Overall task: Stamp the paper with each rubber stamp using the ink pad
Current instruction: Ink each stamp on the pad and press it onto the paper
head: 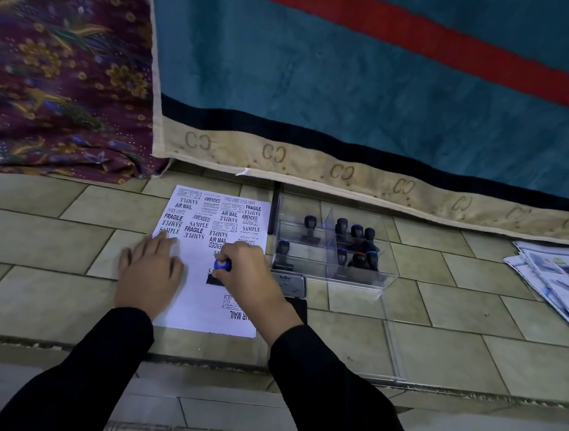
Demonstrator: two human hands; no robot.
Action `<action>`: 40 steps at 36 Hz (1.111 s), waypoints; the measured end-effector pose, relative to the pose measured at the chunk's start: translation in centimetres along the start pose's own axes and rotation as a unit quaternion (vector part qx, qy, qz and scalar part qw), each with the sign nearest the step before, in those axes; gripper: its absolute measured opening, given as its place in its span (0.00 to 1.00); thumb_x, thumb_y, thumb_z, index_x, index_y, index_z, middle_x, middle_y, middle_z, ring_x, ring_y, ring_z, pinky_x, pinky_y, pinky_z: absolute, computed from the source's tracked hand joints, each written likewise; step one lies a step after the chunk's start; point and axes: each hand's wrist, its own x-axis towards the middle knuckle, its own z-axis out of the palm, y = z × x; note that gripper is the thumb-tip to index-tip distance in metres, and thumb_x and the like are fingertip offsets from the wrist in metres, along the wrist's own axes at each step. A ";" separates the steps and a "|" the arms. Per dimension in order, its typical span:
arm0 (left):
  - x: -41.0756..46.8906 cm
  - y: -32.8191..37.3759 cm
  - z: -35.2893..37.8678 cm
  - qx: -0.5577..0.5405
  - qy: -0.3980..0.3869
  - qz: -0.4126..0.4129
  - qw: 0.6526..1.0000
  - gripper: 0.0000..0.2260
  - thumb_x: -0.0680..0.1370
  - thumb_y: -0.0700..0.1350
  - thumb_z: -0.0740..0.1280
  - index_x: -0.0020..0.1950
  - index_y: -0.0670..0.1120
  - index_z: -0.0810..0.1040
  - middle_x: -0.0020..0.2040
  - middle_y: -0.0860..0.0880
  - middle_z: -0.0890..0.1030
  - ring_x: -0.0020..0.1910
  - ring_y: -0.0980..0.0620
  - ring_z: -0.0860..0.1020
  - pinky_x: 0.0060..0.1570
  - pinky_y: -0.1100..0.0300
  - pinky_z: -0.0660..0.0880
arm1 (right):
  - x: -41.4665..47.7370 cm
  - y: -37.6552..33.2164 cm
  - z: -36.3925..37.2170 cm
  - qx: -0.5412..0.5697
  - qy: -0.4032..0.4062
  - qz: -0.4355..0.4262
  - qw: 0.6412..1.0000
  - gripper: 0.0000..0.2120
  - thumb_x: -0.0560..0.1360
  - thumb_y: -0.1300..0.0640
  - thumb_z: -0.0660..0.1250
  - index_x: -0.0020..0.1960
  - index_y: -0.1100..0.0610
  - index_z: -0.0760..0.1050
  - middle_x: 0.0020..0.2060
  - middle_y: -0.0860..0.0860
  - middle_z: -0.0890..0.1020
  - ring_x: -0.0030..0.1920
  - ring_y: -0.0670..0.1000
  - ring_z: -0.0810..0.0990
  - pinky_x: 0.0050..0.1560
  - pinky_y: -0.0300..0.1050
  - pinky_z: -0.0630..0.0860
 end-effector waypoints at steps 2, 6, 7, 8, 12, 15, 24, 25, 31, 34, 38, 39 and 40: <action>0.0 -0.1 0.0 0.000 0.000 0.002 1.000 0.19 0.78 0.45 0.61 0.69 0.45 0.70 0.74 0.46 0.68 0.74 0.45 0.63 0.72 0.43 0.54 | 0.5 -0.1 -0.3 0.006 0.001 0.008 1.000 0.04 0.72 0.64 0.69 0.45 0.64 0.76 0.48 0.59 0.80 0.49 0.58 0.77 0.47 0.50 0.77; 0.0 -0.1 0.0 -0.002 0.009 0.004 1.000 0.18 0.78 0.44 0.61 0.68 0.45 0.72 0.73 0.45 0.69 0.72 0.44 0.65 0.72 0.43 0.55 | 0.5 0.1 -0.2 0.006 -0.001 -0.005 1.000 0.05 0.72 0.64 0.69 0.46 0.63 0.76 0.48 0.59 0.80 0.49 0.58 0.77 0.47 0.51 0.77; 0.0 -0.1 0.0 -0.002 0.010 0.004 1.000 0.18 0.78 0.44 0.61 0.68 0.45 0.72 0.73 0.45 0.70 0.72 0.44 0.65 0.71 0.43 0.55 | 0.3 0.3 -0.1 0.007 -0.001 -0.010 1.000 0.05 0.72 0.64 0.69 0.47 0.62 0.76 0.48 0.59 0.79 0.49 0.58 0.77 0.47 0.52 0.77; 0.0 0.0 0.0 -0.002 0.012 0.003 1.000 0.18 0.78 0.44 0.62 0.68 0.45 0.72 0.72 0.45 0.70 0.72 0.44 0.65 0.71 0.43 0.55 | 0.2 0.5 0.0 0.006 -0.002 -0.014 1.000 0.07 0.73 0.63 0.69 0.50 0.62 0.76 0.48 0.59 0.79 0.48 0.59 0.77 0.47 0.52 0.77; -0.1 0.1 -0.1 -0.005 0.022 0.001 1.000 0.17 0.77 0.42 0.62 0.67 0.44 0.73 0.72 0.45 0.70 0.71 0.44 0.67 0.71 0.44 0.56 | 0.7 1.7 -1.5 0.041 0.047 -0.001 0.998 0.13 0.74 0.61 0.68 0.58 0.59 0.74 0.49 0.58 0.80 0.46 0.54 0.79 0.49 0.46 0.78; 0.0 0.2 -0.1 -0.004 0.021 0.001 1.000 0.17 0.77 0.42 0.62 0.67 0.44 0.73 0.72 0.45 0.70 0.71 0.44 0.67 0.71 0.43 0.56 | 2.1 3.3 -4.6 0.099 0.136 0.049 0.984 0.14 0.73 0.60 0.70 0.58 0.57 0.73 0.47 0.53 0.82 0.44 0.49 0.81 0.47 0.43 0.81; -0.2 0.3 -0.5 0.010 0.004 0.003 1.000 0.25 0.73 0.50 0.52 0.67 0.46 0.73 0.72 0.45 0.71 0.70 0.44 0.67 0.71 0.43 0.57 | 6.6 8.8 -10.4 0.009 0.221 0.102 0.970 0.07 0.73 0.65 0.68 0.51 0.61 0.75 0.51 0.58 0.77 0.47 0.55 0.78 0.49 0.43 0.77; -0.2 0.3 -0.5 0.011 0.002 0.001 1.000 0.25 0.73 0.50 0.52 0.67 0.46 0.73 0.72 0.46 0.71 0.71 0.44 0.67 0.71 0.43 0.57 | 6.9 9.1 -10.2 0.003 0.208 0.112 0.972 0.07 0.73 0.65 0.68 0.51 0.61 0.75 0.52 0.58 0.76 0.47 0.55 0.78 0.47 0.41 0.75; -0.3 0.4 -0.4 0.033 -0.005 0.000 0.999 0.25 0.74 0.50 0.52 0.67 0.46 0.73 0.72 0.47 0.71 0.73 0.45 0.64 0.71 0.41 0.56 | 7.7 9.1 -8.7 -0.044 0.114 0.154 0.981 0.10 0.75 0.65 0.64 0.57 0.62 0.71 0.52 0.60 0.77 0.47 0.58 0.78 0.43 0.48 0.76; -0.2 0.4 -0.3 0.048 -0.006 0.005 0.999 0.24 0.74 0.50 0.52 0.66 0.44 0.74 0.71 0.45 0.71 0.73 0.44 0.65 0.69 0.38 0.58 | 8.0 8.6 -8.2 -0.076 0.079 0.170 0.979 0.09 0.76 0.67 0.63 0.56 0.64 0.70 0.51 0.61 0.79 0.49 0.59 0.79 0.46 0.51 0.79; -0.2 0.4 -0.4 0.084 0.002 0.020 0.996 0.22 0.73 0.49 0.54 0.60 0.41 0.77 0.64 0.38 0.74 0.65 0.38 0.71 0.61 0.37 0.65 | 8.4 8.5 -7.6 -0.073 0.041 0.182 0.980 0.10 0.78 0.66 0.59 0.57 0.69 0.74 0.53 0.64 0.80 0.54 0.62 0.78 0.44 0.33 0.76; -0.2 0.5 -0.5 0.094 0.005 0.020 0.995 0.22 0.73 0.49 0.53 0.58 0.41 0.78 0.60 0.38 0.75 0.60 0.38 0.72 0.58 0.39 0.68 | 8.4 8.4 -7.6 -0.062 0.032 0.186 0.980 0.12 0.78 0.66 0.58 0.57 0.69 0.75 0.54 0.64 0.79 0.56 0.62 0.78 0.39 0.26 0.73; -0.2 0.5 -0.6 0.103 0.009 0.018 0.995 0.22 0.73 0.49 0.53 0.57 0.41 0.78 0.57 0.38 0.75 0.55 0.38 0.73 0.54 0.40 0.69 | 8.4 8.3 -7.7 -0.053 0.020 0.195 0.979 0.12 0.79 0.65 0.57 0.57 0.68 0.76 0.54 0.63 0.80 0.56 0.61 0.78 0.39 0.25 0.72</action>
